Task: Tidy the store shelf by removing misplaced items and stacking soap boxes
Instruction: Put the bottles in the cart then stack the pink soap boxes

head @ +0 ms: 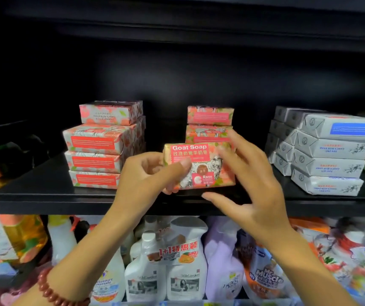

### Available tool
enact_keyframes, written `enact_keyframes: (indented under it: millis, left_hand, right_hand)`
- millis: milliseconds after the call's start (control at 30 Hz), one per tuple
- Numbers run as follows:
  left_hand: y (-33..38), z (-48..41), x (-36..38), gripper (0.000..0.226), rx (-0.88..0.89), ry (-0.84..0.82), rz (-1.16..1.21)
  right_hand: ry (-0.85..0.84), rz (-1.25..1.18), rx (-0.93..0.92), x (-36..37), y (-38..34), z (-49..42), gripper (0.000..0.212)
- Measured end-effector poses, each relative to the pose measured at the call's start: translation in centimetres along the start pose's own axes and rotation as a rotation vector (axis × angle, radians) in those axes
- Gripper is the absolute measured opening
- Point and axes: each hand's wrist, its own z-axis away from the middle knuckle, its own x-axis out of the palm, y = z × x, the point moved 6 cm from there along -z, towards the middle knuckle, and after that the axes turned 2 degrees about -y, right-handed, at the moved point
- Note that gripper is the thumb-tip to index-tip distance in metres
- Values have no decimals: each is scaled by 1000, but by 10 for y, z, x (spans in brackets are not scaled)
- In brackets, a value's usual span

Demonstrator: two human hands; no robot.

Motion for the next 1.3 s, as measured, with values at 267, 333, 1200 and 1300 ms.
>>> enact_keyframes:
  millis: [267,333,1200,1300]
  left_hand:
    - [2,-2,11,43,135,-149,14]
    - [2,-4,10,54,130,-167,50]
    - [7,2,4,90,202,-213,-8]
    - [2,0,5,80,47,-215,25]
  right_hand:
    - [-84,-444,407,-8,17,-10,62]
    - [-36,-361,346,-10,13,-10,47]
    - [7,-91,138,-9,-4,-13,32]
    - [67,-103,70,-8,-6,-8,30]
